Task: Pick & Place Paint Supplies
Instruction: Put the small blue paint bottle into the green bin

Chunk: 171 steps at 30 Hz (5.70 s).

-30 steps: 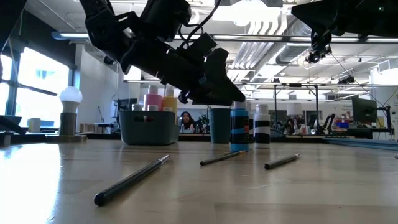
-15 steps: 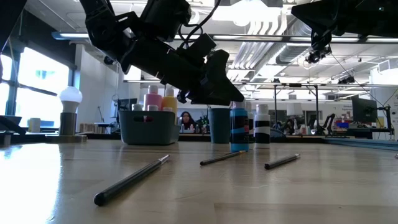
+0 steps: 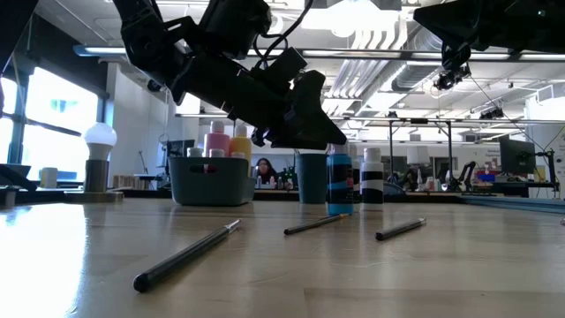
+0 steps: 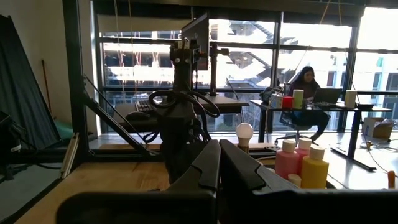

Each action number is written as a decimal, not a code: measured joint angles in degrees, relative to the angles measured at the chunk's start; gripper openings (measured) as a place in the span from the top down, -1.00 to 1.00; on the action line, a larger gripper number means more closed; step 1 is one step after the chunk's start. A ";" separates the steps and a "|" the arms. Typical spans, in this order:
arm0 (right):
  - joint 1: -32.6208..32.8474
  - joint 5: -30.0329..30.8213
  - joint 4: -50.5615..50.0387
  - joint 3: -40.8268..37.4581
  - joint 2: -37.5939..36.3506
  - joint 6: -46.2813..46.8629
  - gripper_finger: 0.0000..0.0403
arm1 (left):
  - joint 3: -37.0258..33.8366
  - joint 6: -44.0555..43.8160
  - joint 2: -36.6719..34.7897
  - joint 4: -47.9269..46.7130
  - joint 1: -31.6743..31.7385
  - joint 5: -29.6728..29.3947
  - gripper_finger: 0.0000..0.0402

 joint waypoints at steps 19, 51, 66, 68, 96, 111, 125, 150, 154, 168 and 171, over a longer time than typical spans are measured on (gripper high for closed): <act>0.02 0.00 -0.01 0.00 0.00 -0.01 0.99 | -0.04 0.93 0.00 0.19 0.76 5.09 -0.21; 0.00 3.43 -0.02 0.00 -0.02 -0.04 0.99 | -0.04 -0.39 0.00 1.65 1.03 6.16 -0.21; 0.02 3.43 -0.92 0.02 -0.02 -0.07 0.99 | 2.36 0.70 5.34 3.10 1.03 6.65 -0.21; 0.00 3.68 -0.97 0.02 -0.02 -0.26 0.99 | 2.36 0.97 5.33 3.36 1.03 6.64 -0.21; 0.01 4.48 -1.36 0.02 -0.02 -0.39 0.99 | 2.40 1.07 5.25 5.42 1.01 8.15 -0.21; 0.02 4.48 -1.33 0.02 -0.02 -0.39 0.99 | 2.40 1.07 5.20 5.14 1.03 8.11 0.27; 0.02 4.48 -1.33 0.02 -0.02 -0.39 0.99 | 2.47 1.07 5.09 4.18 1.01 7.93 0.39; 0.00 4.47 -1.66 0.02 0.00 -0.39 0.99 | 2.39 5.74 -0.54 -2.82 1.01 3.01 0.40; 0.02 4.45 -1.69 0.02 0.00 -0.39 0.99 | 2.34 5.84 -4.39 -8.90 1.01 -1.16 0.40; 0.02 4.26 -1.79 0.02 0.00 -0.20 0.99 | 2.40 5.58 -20.73 -32.36 1.07 -22.05 0.40; 0.01 4.27 -1.97 0.02 0.00 -0.20 0.99 | 2.40 5.60 -23.68 -34.90 1.03 -23.65 0.40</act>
